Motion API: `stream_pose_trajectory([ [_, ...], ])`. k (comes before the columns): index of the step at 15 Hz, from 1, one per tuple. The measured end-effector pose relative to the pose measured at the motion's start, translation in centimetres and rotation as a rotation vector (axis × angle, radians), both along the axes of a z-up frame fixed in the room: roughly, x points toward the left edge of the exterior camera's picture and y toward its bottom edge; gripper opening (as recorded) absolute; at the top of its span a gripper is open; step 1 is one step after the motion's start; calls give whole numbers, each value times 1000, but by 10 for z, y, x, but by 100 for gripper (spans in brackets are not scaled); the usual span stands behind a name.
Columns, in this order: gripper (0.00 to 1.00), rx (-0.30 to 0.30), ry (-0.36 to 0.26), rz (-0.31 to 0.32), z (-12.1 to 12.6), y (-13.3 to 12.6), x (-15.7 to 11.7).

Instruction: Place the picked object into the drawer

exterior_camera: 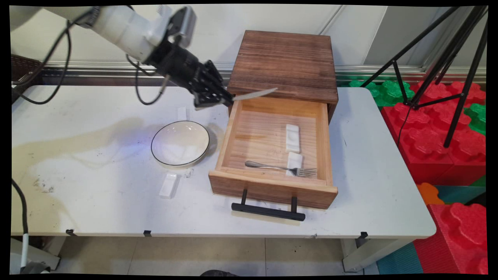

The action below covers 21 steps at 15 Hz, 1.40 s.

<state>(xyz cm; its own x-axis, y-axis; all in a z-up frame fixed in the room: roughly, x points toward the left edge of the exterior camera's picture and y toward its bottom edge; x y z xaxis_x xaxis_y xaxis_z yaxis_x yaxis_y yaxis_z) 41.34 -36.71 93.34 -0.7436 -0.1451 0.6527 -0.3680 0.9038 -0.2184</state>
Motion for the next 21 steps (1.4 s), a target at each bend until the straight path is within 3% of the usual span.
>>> stream_pose_trajectory([
  [11,0,9,-27,-6,-46,-34,-84],
  [21,0,26,-74,-18,-84,-53,-118],
])
